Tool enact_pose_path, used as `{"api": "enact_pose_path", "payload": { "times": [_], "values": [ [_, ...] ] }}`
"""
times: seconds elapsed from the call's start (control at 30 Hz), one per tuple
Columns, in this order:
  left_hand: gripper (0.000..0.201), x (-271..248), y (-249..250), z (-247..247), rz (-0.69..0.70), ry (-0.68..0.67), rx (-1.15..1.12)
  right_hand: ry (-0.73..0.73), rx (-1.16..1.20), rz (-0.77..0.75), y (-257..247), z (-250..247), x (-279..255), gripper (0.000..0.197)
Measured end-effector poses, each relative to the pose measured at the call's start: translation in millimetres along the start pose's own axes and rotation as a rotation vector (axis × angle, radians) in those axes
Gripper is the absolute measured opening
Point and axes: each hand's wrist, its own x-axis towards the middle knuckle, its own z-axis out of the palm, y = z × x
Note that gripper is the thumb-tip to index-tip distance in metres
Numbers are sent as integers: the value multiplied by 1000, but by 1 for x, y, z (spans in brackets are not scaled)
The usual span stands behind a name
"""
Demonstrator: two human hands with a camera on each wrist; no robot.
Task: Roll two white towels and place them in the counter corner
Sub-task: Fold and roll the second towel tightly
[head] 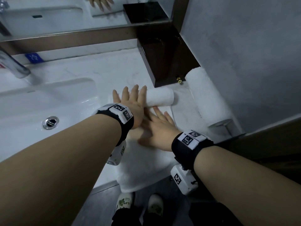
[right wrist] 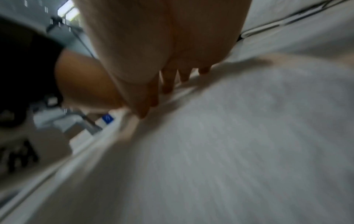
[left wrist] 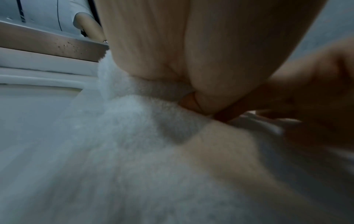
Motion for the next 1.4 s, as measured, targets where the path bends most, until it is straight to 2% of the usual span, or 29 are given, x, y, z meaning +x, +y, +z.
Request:
{"api": "enact_pose_path", "payload": {
  "times": [0.07, 0.13, 0.2, 0.23, 0.27, 0.4, 0.5, 0.63, 0.7, 0.8, 0.93, 1.07, 1.13, 1.23, 1.27, 1.4],
  "values": [
    [98, -2, 0, 3, 12, -2, -28, 76, 175, 18, -1, -17, -4, 55],
    [94, -7, 1, 6, 6, -9, -17, 270, 369, 117, 0, -37, -5, 27],
    [110, -13, 5, 11, -7, -34, 51, 458, 395, 150, 4, -58, -3, 23],
    [116, -16, 6, 13, -11, -35, 73, 485, 361, 133, 5, -69, -1, 25],
    [121, -18, 7, 16, -10, -32, 85, 457, 308, 121, 7, -79, 3, 29],
    [123, -22, 6, 25, 4, -9, 77, 125, -15, 187, 9, -106, 18, 53],
    [126, -23, 6, 32, 13, 31, 88, -37, -166, 216, 2, -115, 21, 55],
    [123, -30, 6, 39, 59, 94, 80, -142, -334, 211, -13, -117, 25, 50],
    [125, -33, 5, 40, 72, 106, 87, -179, -415, 219, -19, -116, 28, 40],
    [130, -37, 7, 38, 80, 109, 116, -172, -448, 225, -20, -114, 30, 37],
    [109, -46, 3, 31, 123, 156, 40, -93, -355, 218, -11, -106, 29, 43],
    [64, -44, -22, 6, 173, 360, -237, -2, -328, 177, 3, -93, 27, 45],
    [50, -37, -39, -9, 107, 312, -352, 24, -341, 161, 9, -85, 25, 42],
    [52, -32, -54, -19, -20, 74, -460, 103, -359, 113, 14, -73, 20, 34],
    [51, -33, -55, -19, -27, 46, -495, 138, -360, 94, 16, -69, 18, 34],
    [38, -37, -48, -11, -59, 110, -620, 238, -386, 59, 19, -55, 11, 38]
  ]
}}
